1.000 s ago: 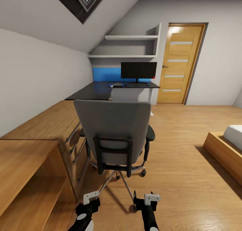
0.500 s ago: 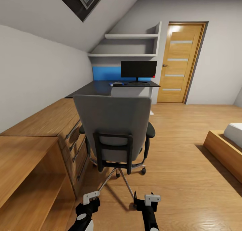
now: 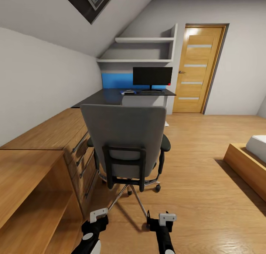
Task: In the bedroom, organize the workspace by keeping the computer under the desk, ensuring the monitor is on the desk, placing the keyboard on the desk next to the monitor, placing the mouse on the desk next to the keyboard, moving the folder from the swivel chair onto the desk next to the mouse, stacking the notebook on top of the folder with the pen on top of the notebook, and positioning the swivel chair next to the desk.
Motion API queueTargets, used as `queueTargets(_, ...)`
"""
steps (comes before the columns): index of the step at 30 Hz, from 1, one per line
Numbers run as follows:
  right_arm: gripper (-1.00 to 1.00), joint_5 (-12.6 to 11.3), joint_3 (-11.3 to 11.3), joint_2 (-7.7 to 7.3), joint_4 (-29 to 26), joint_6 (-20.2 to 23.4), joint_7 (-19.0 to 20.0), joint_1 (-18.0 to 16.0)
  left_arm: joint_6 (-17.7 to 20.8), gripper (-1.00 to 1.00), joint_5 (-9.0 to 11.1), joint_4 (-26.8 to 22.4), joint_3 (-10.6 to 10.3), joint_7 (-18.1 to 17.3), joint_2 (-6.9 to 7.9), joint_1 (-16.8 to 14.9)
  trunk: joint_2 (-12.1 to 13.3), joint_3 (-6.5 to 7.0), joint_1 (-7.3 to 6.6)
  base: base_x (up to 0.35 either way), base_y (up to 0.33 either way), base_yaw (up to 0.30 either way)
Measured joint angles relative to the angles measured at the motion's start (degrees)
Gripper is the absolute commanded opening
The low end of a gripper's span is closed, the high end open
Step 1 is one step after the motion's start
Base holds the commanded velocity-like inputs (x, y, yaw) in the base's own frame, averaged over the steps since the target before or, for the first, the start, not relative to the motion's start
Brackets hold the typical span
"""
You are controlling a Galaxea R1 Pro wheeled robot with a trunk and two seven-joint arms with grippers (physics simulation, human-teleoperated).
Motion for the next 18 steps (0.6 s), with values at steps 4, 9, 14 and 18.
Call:
queueTargets(4, 1.00, 0.10, -0.02, 0.17, -0.36, 4.73, -0.08, -1.27, 0.47, 1.00, 0.02, -3.60, -0.07, 0.39, -0.18, -0.02, 0.00, 0.00, 0.00, 0.000, 0.000, 0.000)
queueTargets(9, 1.00, 0.14, -0.06, 0.04, -3.10, 18.69, 2.93, -8.14, 7.26, 1.00, 0.37, -8.14, -0.13, 0.31, -0.79, -0.97, 0.00, 0.01, 0.00, 0.000, 0.000, 0.000)
queueTargets(14, 1.00, 0.02, 0.15, 0.01, -1.85, 20.56, 9.13, -9.17, 9.49, 1.00, 0.21, -7.41, -0.20, -1.30, -0.15, -1.39, 0.00, 0.00, 0.00, 0.000, 0.000, 0.000)
queueTargets(18, 1.00, 0.05, 0.18, -0.09, -1.73, 18.91, 9.54, -9.20, 9.48, 1.00, 0.08, -7.38, -0.34, -1.94, 0.10, -1.40, 0.00, 0.00, 0.00, 0.000, 0.000, 0.000)
